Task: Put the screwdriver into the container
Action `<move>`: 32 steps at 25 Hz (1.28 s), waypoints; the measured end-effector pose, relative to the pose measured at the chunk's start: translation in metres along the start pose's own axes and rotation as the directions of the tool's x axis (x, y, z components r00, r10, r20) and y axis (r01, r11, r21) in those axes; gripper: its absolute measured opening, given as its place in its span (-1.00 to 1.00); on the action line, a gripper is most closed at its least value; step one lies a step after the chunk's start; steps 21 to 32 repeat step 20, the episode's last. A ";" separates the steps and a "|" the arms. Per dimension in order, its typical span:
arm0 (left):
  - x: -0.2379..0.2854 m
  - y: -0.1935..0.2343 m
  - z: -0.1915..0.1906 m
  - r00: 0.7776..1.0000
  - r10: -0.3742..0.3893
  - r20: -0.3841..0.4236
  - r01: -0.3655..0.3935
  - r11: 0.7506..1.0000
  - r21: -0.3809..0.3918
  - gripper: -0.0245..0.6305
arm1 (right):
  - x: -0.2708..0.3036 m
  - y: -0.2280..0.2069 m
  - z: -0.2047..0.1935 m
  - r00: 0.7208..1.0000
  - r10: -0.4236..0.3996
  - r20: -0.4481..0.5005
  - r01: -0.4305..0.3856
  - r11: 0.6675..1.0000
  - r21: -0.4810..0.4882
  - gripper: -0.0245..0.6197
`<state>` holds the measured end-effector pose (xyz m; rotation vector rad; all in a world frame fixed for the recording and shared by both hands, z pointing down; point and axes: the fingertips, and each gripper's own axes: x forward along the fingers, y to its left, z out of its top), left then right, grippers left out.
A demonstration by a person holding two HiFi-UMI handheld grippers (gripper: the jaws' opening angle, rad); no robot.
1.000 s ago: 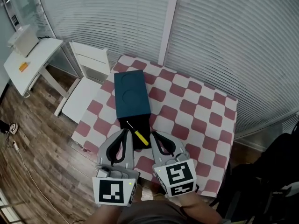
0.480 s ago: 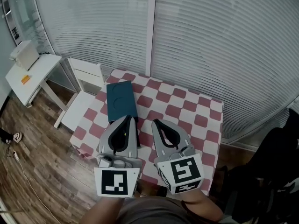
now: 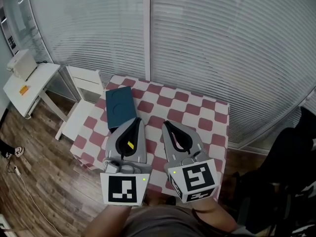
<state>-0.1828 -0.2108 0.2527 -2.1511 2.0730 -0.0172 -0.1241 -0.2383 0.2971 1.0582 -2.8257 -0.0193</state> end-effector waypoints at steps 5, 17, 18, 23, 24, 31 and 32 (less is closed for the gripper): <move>0.001 -0.004 0.000 1.000 -0.006 0.002 0.006 1.000 -0.012 -0.92 | -0.004 -0.002 -0.003 1.000 -0.009 -0.009 0.010 1.000 0.006 -0.85; -0.001 -0.006 -0.002 1.000 -0.022 0.001 0.022 1.000 -0.005 -0.92 | -0.006 0.001 -0.007 1.000 -0.018 -0.016 0.019 1.000 0.017 -0.85; -0.001 -0.006 -0.002 1.000 -0.022 0.000 0.022 1.000 -0.008 -0.92 | -0.006 0.001 -0.007 1.000 -0.018 -0.013 0.018 1.000 0.015 -0.85; -0.001 -0.006 -0.002 1.000 -0.020 -0.004 0.020 1.000 -0.015 -0.92 | -0.007 0.001 -0.005 1.000 -0.016 -0.007 0.016 1.000 0.011 -0.85; -0.001 -0.006 -0.002 1.000 -0.020 -0.004 0.020 1.000 -0.015 -0.92 | -0.007 0.001 -0.005 1.000 -0.016 -0.007 0.016 1.000 0.011 -0.85; -0.001 -0.006 -0.002 1.000 -0.020 -0.004 0.020 1.000 -0.015 -0.92 | -0.007 0.001 -0.005 1.000 -0.016 -0.007 0.016 1.000 0.011 -0.85; -0.001 -0.006 -0.002 1.000 -0.020 -0.004 0.020 1.000 -0.015 -0.92 | -0.007 0.001 -0.005 1.000 -0.016 -0.007 0.016 1.000 0.011 -0.85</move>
